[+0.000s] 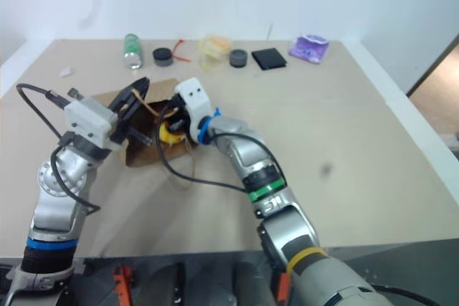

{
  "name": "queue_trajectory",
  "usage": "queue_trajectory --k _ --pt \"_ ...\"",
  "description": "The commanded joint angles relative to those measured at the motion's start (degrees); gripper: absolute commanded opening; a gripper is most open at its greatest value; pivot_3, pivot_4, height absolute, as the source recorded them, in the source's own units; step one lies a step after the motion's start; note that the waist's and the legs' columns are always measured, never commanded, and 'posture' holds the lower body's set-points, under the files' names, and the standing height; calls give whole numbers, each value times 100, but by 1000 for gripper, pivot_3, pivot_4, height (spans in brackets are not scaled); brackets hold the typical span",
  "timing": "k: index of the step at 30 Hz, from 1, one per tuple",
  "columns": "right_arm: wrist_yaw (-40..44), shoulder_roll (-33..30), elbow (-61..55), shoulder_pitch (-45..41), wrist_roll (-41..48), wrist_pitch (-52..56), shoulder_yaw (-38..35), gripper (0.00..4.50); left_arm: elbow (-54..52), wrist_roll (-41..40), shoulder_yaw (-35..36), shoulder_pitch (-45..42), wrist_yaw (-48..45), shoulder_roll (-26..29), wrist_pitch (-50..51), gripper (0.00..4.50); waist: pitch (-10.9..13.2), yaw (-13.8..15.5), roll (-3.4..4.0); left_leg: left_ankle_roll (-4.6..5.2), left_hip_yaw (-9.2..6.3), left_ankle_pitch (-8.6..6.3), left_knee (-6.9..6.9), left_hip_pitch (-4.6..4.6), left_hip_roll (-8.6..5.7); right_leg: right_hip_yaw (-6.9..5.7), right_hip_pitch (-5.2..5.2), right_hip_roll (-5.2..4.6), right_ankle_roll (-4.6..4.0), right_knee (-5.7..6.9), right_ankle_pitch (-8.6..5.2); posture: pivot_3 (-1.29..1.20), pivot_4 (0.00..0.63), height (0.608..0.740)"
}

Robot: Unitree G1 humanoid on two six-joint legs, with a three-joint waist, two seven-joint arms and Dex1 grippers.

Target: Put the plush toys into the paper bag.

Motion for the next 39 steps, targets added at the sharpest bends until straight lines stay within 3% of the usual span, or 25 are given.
queue_trajectory --k 1,5,7,14,17,21,30,36,39 --pt "238 -89 -492 107 106 -116 -146 2104 -107 9 10 -105 58 -24 -58 0 0 0 0 0 -1 0 -1 0 1 -1 -1 1 -1 0 0 0 150 740" --pt "735 -500 -1319 412 312 -40 -225 3929 -58 -20 49 -105 78 -20 -37 0 0 7 0 0 -1 0 -1 -6 0 -1 -2 0 0 -1 -2 0 150 740" --pt "936 -753 -1705 579 432 37 -293 4412 -32 -41 84 -107 89 -16 -22 0 0 5 0 0 -1 0 -1 -7 0 -1 -1 -1 2 -1 -3 0 150 740" --pt "2202 -1958 -3360 1722 857 -546 -371 4412 -5 -88 131 -101 76 4 12 0 0 8 -1 0 -2 0 0 -6 0 -2 -1 -2 1 -1 -4 0 150 740" --pt "2757 -2691 -3663 2466 250 -1529 100 4412 11 -116 145 -102 48 20 34 0 0 9 -1 0 -3 0 -2 -3 0 -2 0 0 0 -1 -7 0 150 740" --pt "2991 -3092 -3622 2952 -220 -2069 585 4412 19 -146 154 -97 26 39 55 0 0 -6 -1 -1 -1 -1 2 2 -1 -1 1 -2 -1 -1 -6 0 150 740" --pt "2402 -2433 -3019 3019 -1146 -2910 1214 4412 -69 -167 157 -55 18 70 155 0 -1 0 -2 -12 -2 6 4 30 -2 2 12 0 -10 1 5 0 150 740" --pt "1647 -2004 -1942 2681 -2186 -3608 1538 4412 -130 -154 150 -24 44 75 206 0 -1 -1 -3 -13 -2 6 2 29 -3 1 12 0 -9 0 5 0 150 740" --pt "1401 -1938 -1554 2562 -2332 -3978 1385 3635 -153 -147 161 -10 58 76 222 0 -1 1 -3 -13 -3 6 2 30 -2 1 13 0 -9 1 5 0 150 740"
